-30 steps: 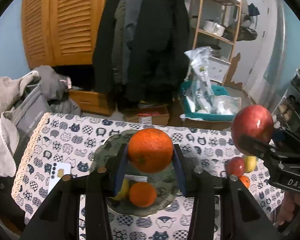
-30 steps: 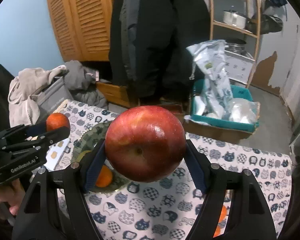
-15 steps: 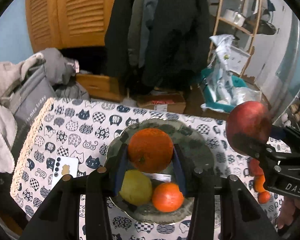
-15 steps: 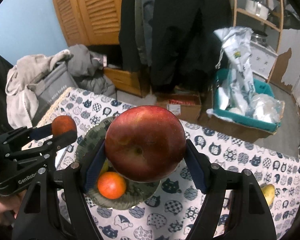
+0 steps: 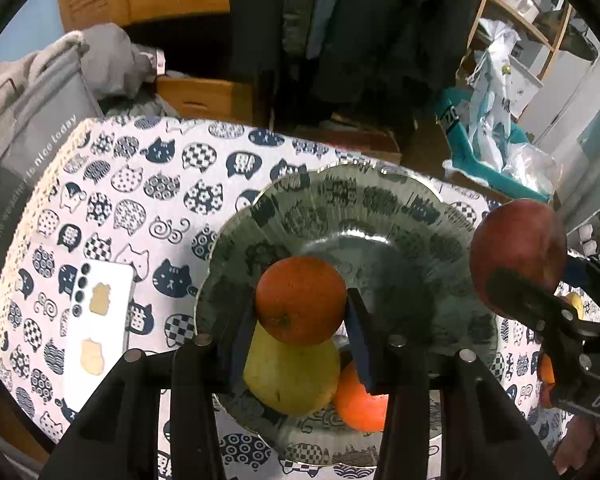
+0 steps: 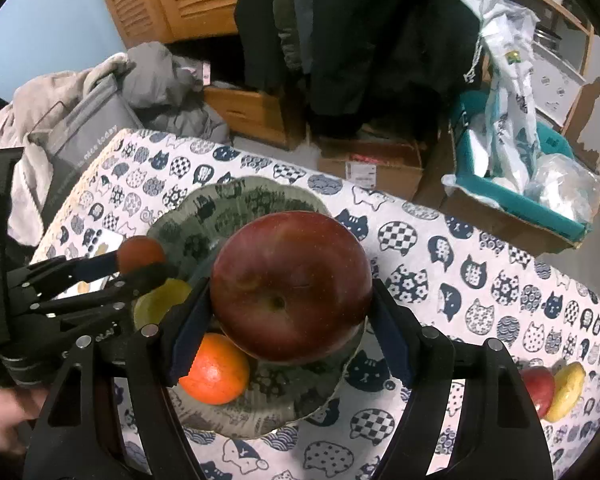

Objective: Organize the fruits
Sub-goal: 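Lower the apple and orange into the bowl and open both tools, then raise both tools from the bowl and move back toward the remaining fruit, then lower the right tool toward the green-yellow pear while the left tool approaches a red apple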

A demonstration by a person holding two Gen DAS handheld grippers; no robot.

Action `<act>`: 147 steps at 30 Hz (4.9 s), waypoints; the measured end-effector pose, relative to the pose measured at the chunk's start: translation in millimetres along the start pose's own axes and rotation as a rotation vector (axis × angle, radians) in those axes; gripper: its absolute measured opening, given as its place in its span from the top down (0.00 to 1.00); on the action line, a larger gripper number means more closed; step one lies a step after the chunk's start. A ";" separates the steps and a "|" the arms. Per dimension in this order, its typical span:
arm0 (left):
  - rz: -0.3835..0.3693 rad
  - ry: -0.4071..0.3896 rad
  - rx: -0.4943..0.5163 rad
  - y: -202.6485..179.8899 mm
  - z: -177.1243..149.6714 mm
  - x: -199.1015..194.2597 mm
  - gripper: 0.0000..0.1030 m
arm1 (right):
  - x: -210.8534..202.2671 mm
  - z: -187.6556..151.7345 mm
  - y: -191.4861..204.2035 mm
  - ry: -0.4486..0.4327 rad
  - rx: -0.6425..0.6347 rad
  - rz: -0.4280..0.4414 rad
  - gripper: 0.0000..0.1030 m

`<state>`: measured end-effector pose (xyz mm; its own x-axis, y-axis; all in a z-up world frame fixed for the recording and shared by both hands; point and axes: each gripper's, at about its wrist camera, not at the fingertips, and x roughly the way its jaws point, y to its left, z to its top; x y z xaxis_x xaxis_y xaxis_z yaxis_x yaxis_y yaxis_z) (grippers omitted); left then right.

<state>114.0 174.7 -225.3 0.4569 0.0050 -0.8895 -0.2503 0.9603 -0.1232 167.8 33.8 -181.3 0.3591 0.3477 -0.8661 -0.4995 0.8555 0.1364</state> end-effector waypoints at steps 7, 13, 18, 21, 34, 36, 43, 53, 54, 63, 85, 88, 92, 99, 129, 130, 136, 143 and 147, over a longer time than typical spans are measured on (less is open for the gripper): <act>0.004 0.029 -0.003 2.2 -3.1 10.6 0.54 | 5.6 0.4 3.1 0.013 0.002 0.011 0.26; 0.023 0.033 -0.009 5.1 -3.1 11.0 0.33 | 9.9 0.2 3.4 0.026 0.012 0.019 0.26; 0.026 0.030 -0.021 9.7 -4.3 6.0 0.33 | 16.7 -0.7 4.6 0.047 0.016 0.026 0.26; 0.028 0.028 -0.037 15.8 -7.4 1.7 0.33 | 24.9 -2.0 6.2 0.072 0.019 0.030 0.26; 0.053 0.042 -0.101 45.0 -26.6 -8.6 0.33 | 63.6 -10.8 27.1 0.179 -0.012 0.029 0.26; 0.058 0.041 -0.099 47.3 -28.0 -9.3 0.33 | 68.2 -10.7 29.9 0.191 -0.012 0.033 0.26; 0.070 0.045 -0.108 55.9 -31.4 -9.5 0.33 | 80.0 -11.1 36.9 0.221 -0.017 0.000 0.25; 0.060 0.037 -0.107 54.7 -29.6 -16.5 0.33 | 74.2 -7.6 45.8 0.205 -0.054 -0.012 0.23; 0.061 0.035 -0.106 54.0 -29.7 -18.1 0.33 | 70.8 -6.4 45.6 0.198 -0.052 -0.010 0.23; 0.054 -0.015 -0.095 46.3 -25.9 -43.9 0.29 | 22.0 5.1 31.6 0.082 -0.023 -0.058 0.23; 0.017 -0.180 0.007 -10.8 -22.8 -129.6 0.21 | -115.5 -1.6 18.0 -0.162 -0.053 -0.179 0.23; 0.009 -0.203 0.023 -19.2 -24.8 -141.1 0.16 | -132.7 -6.4 14.3 -0.187 -0.051 -0.187 0.23; 0.002 -0.236 0.054 -32.3 -27.8 -156.6 0.15 | -155.5 -14.9 7.3 -0.219 -0.043 -0.194 0.23; -0.021 -0.282 0.088 -51.4 -32.1 -177.2 0.11 | -195.1 -34.1 -6.6 -0.276 -0.036 -0.218 0.23; -0.110 -0.316 0.263 -164.3 -45.1 -198.8 0.02 | -267.0 -114.7 -126.9 -0.348 0.155 -0.390 0.18; -0.116 -0.314 0.267 -167.3 -45.0 -198.5 0.02 | -268.6 -117.1 -130.0 -0.348 0.159 -0.394 0.18; -0.127 -0.304 0.291 -185.1 -44.6 -194.0 0.02 | -271.7 -126.1 -144.0 -0.346 0.184 -0.410 0.18; -0.126 -0.275 0.314 -203.8 -43.9 -176.9 0.02 | -264.5 -132.4 -169.0 -0.316 0.230 -0.434 0.18; -0.120 -0.255 0.322 -213.7 -42.0 -163.3 0.02 | -252.0 -134.8 -183.9 -0.283 0.259 -0.437 0.18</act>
<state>57.0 -43.1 -72.2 0.6733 -0.0823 -0.7347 0.0786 0.9961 -0.0396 62.9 -262.9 -52.9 0.7030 -0.0002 -0.7112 -0.0608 0.9963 -0.0604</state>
